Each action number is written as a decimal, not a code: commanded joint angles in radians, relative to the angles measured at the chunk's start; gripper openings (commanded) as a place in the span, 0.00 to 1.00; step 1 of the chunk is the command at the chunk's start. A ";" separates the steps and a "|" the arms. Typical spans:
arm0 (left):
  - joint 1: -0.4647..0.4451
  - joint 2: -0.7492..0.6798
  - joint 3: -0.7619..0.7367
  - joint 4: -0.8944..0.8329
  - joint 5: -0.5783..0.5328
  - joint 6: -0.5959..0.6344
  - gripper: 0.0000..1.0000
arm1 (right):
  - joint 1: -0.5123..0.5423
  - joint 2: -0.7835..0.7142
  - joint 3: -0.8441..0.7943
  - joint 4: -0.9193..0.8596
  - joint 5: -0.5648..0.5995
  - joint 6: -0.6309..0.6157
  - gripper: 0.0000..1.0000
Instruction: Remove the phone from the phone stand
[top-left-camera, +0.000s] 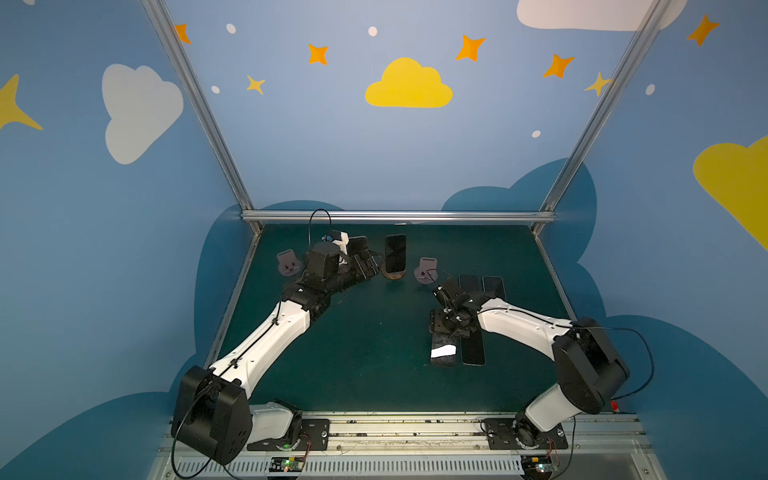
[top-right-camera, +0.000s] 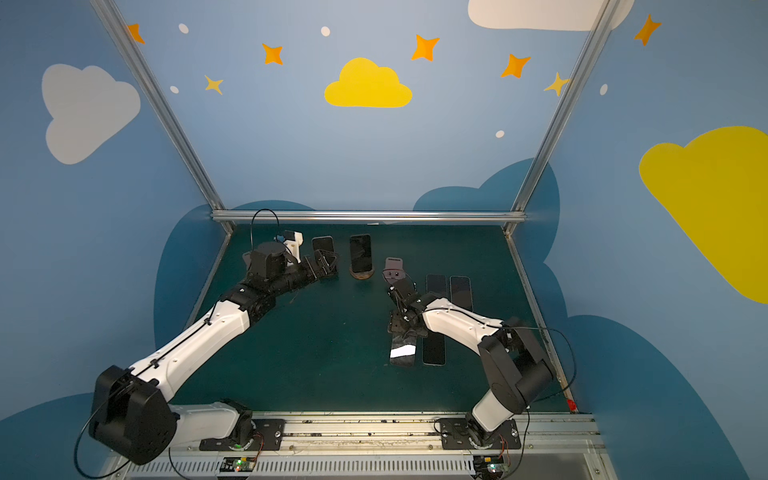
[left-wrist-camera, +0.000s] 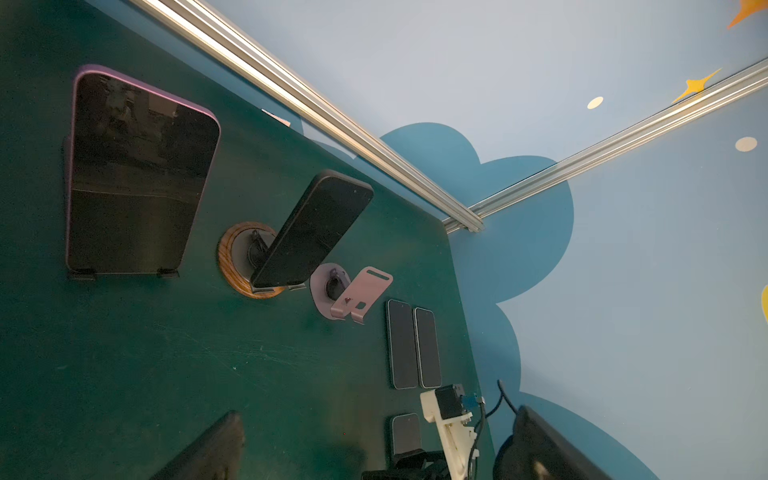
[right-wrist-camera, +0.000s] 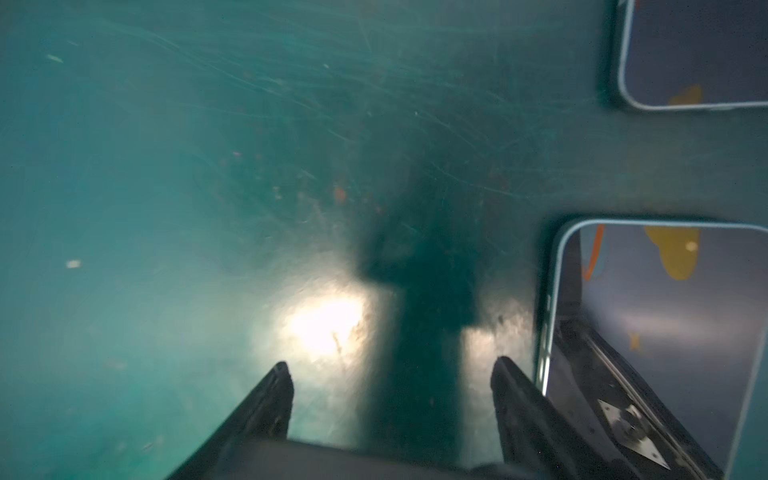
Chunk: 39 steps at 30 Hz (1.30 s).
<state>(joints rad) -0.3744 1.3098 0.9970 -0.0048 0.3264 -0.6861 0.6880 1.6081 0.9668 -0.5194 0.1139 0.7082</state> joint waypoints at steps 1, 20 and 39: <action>-0.002 -0.011 0.022 -0.005 -0.017 0.024 1.00 | -0.012 0.015 0.036 0.030 0.013 -0.039 0.57; -0.014 -0.043 0.016 -0.014 -0.056 0.053 1.00 | -0.027 0.082 0.039 0.094 0.027 -0.114 0.60; -0.018 -0.038 0.019 -0.027 -0.070 0.059 1.00 | -0.027 0.125 0.053 0.081 0.038 -0.126 0.63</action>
<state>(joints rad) -0.3893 1.2793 0.9970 -0.0204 0.2707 -0.6453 0.6643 1.7256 1.0161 -0.4423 0.1318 0.5934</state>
